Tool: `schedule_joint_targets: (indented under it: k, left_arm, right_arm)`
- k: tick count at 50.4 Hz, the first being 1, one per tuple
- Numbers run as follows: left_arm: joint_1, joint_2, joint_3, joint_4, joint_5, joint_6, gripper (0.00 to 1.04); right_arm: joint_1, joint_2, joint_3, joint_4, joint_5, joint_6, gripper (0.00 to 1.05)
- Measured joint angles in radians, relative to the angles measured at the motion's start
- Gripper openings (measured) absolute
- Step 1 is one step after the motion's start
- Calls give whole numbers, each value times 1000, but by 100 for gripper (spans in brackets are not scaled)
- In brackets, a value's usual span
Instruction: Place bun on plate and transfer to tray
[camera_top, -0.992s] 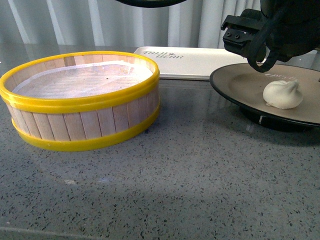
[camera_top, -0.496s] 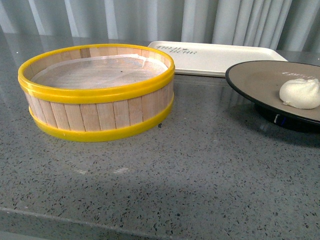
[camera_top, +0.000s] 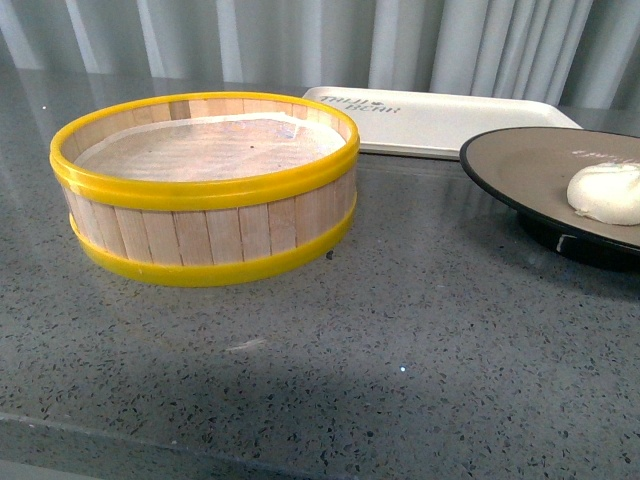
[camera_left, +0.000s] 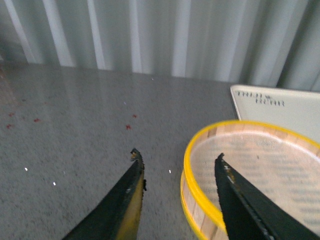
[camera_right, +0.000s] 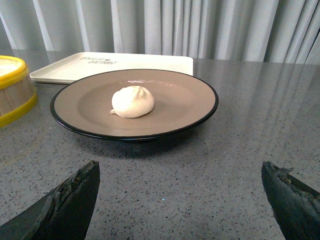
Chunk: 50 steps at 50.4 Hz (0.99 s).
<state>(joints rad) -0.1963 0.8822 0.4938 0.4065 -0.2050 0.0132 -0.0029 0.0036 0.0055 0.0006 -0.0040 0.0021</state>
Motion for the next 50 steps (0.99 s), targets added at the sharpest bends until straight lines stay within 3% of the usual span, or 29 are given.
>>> schedule_joint_targets:
  k: [11, 21, 24, 29, 50]
  left_arm:
    - [52, -98, -174, 48, 72, -8, 4]
    - [101, -206, -294, 59, 116, -15, 4]
    - [152, -240, -321, 58, 190, -15, 4]
    - [190, -294, -358, 45, 199, -15, 4]
    - [195, -492, -446, -67, 205, -15, 4]
  right_arm:
    - [0, 0, 0, 0, 4, 0, 96]
    - [0, 0, 0, 0, 3, 0, 96]
    - [0, 0, 0, 0, 3, 0, 96]
    - [0, 0, 0, 0, 3, 0, 96]
    - [0, 0, 0, 0, 3, 0, 96]
